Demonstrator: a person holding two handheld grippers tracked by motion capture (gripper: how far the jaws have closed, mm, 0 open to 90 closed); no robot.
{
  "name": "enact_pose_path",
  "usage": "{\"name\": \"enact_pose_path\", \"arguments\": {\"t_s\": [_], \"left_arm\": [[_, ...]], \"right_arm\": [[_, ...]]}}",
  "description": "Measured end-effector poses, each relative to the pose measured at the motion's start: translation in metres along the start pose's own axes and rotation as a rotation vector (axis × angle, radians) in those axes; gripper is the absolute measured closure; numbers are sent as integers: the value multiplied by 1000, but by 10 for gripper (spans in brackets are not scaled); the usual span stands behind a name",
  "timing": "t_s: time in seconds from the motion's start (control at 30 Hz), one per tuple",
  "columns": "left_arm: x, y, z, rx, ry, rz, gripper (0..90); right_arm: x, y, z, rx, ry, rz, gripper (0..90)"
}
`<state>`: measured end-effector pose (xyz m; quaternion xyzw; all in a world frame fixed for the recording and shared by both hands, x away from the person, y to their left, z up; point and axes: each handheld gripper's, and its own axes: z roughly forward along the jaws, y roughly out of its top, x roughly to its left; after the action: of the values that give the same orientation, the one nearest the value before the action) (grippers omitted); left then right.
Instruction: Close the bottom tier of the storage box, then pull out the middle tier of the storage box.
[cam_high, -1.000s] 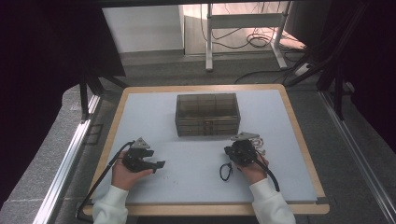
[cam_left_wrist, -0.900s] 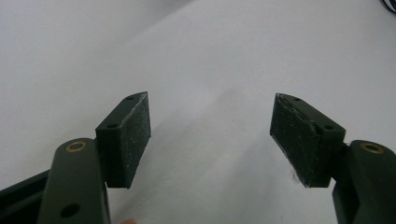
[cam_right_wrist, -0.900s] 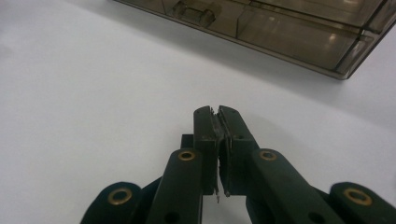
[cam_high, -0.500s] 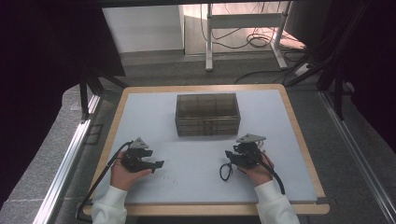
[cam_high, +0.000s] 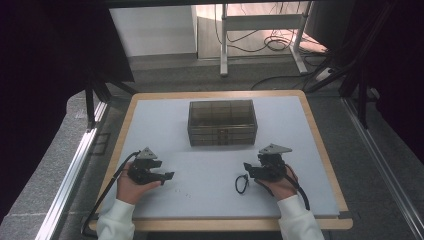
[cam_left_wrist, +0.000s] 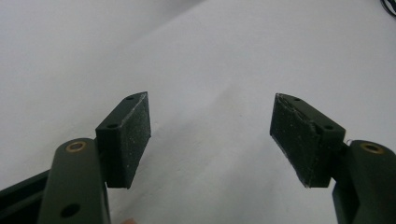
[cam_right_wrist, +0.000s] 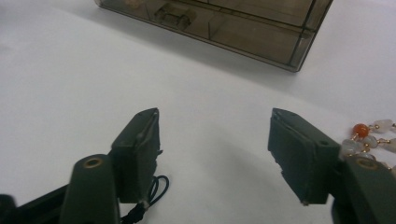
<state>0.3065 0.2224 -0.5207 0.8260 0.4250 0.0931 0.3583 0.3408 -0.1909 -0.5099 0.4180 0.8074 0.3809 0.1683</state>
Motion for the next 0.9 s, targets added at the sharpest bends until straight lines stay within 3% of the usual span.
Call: {"name": "enact_pose_path", "arguments": {"t_s": [0.27, 0.53, 0.67, 0.9], "left_arm": [[0, -2, -2, -3, 5, -4, 293], [2, -1, -1, -2, -1, -8, 293], [1, -1, -1, -2, -6, -4, 293], [2, -1, -1, -6, -7, -10, 293]], "right_arm": [[-1, 2, -2, -7, -4, -14, 334], [3, 4, -5, 8, -53, -73, 335], [4, 5, -6, 10, -52, -89, 344], [8, 14, -9, -15, -88, -137, 352]]}}
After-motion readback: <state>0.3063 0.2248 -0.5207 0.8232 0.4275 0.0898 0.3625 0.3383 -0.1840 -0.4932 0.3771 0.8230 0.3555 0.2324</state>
